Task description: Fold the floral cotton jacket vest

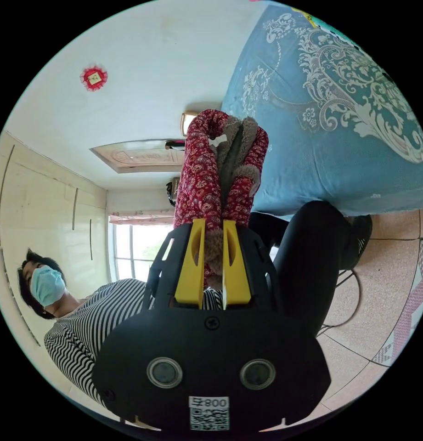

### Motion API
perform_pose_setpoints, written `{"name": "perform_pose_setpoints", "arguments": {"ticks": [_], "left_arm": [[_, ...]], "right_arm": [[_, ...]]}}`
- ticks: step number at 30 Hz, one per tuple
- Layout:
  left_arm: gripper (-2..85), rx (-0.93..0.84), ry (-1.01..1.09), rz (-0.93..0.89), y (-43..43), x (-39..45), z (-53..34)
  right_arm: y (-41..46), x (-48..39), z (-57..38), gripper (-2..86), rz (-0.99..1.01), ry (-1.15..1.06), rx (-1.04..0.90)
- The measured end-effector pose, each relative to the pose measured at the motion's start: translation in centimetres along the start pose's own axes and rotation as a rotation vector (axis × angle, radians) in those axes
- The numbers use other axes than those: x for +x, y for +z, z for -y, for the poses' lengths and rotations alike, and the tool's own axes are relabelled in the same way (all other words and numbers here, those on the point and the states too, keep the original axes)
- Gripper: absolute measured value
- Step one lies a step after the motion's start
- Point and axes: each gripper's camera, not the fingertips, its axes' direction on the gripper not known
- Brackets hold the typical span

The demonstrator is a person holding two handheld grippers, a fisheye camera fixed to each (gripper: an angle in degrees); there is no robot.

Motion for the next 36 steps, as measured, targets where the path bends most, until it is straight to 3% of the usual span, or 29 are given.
{"name": "perform_pose_setpoints", "arguments": {"ticks": [8,17,24,36], "left_arm": [[15.4,-0.046,0.035,0.001,9.2,-1.3,4.5],[15.5,-0.148,0.099,0.051,21.2,-3.4,18.5],[15.3,-0.245,0.142,0.048,33.2,-2.7,32.7],[15.5,-0.407,0.237,-0.008,58.3,1.6,50.9]], "right_arm": [[-8.4,5.1,-3.2,6.7,0.017,-0.048,0.100],[-21.3,12.6,1.3,6.5,0.037,-0.071,0.195],[-35.6,15.2,5.5,6.5,0.022,-0.068,0.312],[-64.4,14.4,4.4,6.5,-0.089,-0.113,0.479]]}}
